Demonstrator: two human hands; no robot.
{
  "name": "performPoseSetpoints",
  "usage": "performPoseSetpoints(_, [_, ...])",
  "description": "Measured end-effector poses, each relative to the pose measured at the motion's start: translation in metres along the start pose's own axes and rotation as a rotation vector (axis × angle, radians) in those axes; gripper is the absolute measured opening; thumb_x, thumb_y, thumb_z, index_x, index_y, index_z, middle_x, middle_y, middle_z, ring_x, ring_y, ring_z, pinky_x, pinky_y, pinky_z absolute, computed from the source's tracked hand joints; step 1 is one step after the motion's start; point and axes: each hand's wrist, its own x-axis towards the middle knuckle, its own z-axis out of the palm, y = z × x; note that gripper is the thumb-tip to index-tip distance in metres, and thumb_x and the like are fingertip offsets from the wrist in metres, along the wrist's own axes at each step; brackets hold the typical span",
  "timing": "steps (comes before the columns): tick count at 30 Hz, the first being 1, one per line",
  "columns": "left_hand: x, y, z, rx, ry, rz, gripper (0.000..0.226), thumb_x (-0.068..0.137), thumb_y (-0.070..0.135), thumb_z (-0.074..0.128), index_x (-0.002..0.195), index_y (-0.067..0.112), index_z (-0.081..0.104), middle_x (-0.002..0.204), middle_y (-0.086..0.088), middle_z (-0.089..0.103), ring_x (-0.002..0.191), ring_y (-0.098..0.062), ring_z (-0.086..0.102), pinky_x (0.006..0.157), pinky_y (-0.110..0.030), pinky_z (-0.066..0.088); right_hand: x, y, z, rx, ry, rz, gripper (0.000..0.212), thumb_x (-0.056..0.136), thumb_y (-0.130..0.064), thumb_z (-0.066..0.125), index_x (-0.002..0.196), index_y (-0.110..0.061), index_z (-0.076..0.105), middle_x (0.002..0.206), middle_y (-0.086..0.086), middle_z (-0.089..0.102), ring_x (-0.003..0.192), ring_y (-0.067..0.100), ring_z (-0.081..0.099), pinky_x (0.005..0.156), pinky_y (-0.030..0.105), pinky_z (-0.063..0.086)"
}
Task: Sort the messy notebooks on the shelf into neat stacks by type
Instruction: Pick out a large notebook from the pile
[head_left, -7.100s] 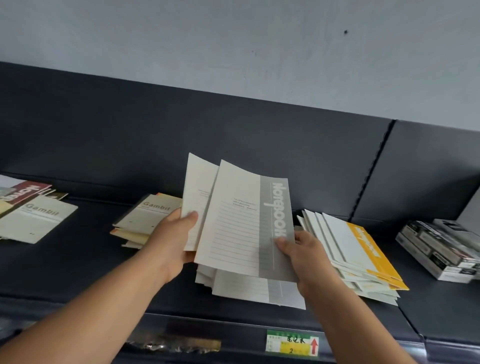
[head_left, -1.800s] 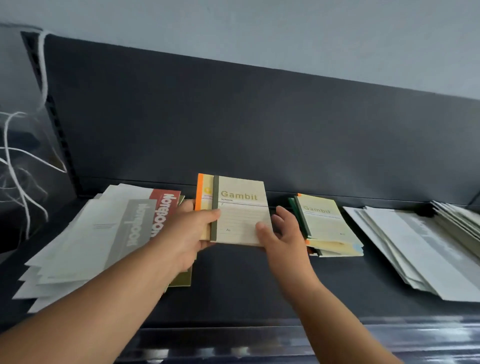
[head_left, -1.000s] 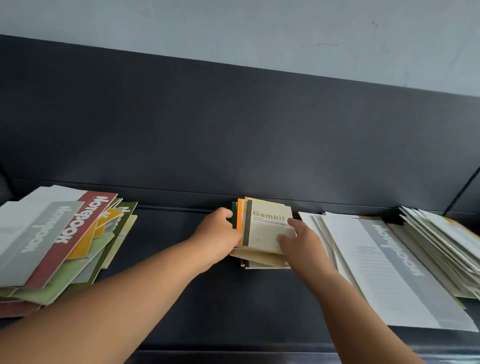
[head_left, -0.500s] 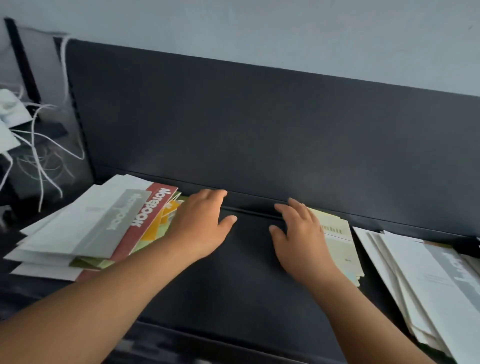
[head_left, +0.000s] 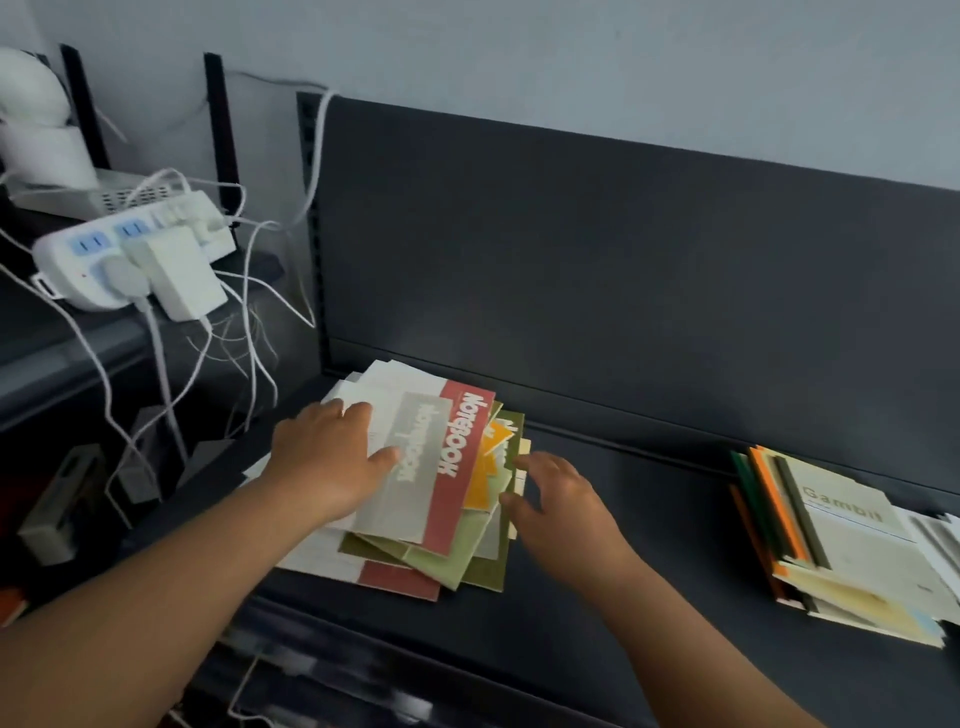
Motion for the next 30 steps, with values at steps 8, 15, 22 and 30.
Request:
performPoseSetpoints(8, [0.018, -0.032, 0.015, -0.019, -0.2, 0.023, 0.083, 0.085, 0.073, 0.032, 0.15, 0.022, 0.019, 0.152, -0.008, 0.028, 0.139, -0.029, 0.026, 0.111, -0.047, 0.025, 0.02, -0.037, 0.03, -0.031, -0.043, 0.154, 0.041, 0.097, -0.043, 0.047, 0.134, -0.024, 0.047, 0.13, -0.002, 0.056, 0.119, 0.023, 0.051, 0.097, 0.037, 0.045])
performPoseSetpoints(15, [0.025, -0.033, 0.013, -0.229, -0.156, 0.132, 0.078, 0.086, 0.067, 0.042, 0.147, 0.02, 0.026, 0.145, -0.003, 0.039, 0.135, -0.024, 0.034, 0.106, -0.038, 0.033, 0.021, -0.051, 0.046, 0.004, 0.003, 0.279, 0.041, 0.093, -0.048, 0.047, 0.129, -0.028, 0.046, 0.12, -0.006, 0.058, 0.11, 0.021, 0.054, 0.091, 0.044, 0.052])
performPoseSetpoints(22, [0.03, -0.048, 0.007, -0.456, -0.168, 0.073, 0.055, 0.084, 0.051, 0.057, 0.13, 0.023, 0.044, 0.122, 0.004, 0.055, 0.111, -0.02, 0.053, 0.086, -0.035, 0.048, 0.022, -0.064, 0.057, 0.014, 0.069, 0.399, 0.053, 0.092, -0.052, 0.048, 0.138, -0.027, 0.04, 0.13, -0.005, 0.053, 0.121, 0.023, 0.047, 0.099, 0.048, 0.047])
performPoseSetpoints(30, [0.033, -0.041, 0.004, -0.92, -0.25, -0.043, 0.028, 0.08, 0.016, 0.066, 0.1, 0.025, 0.05, 0.101, 0.001, 0.062, 0.087, -0.017, 0.062, 0.079, -0.041, 0.056, 0.014, -0.063, 0.043, 0.271, 0.182, 0.472, 0.048, 0.089, -0.026, 0.065, 0.133, -0.024, 0.047, 0.097, -0.017, 0.049, 0.095, 0.01, 0.057, 0.078, 0.026, 0.049])
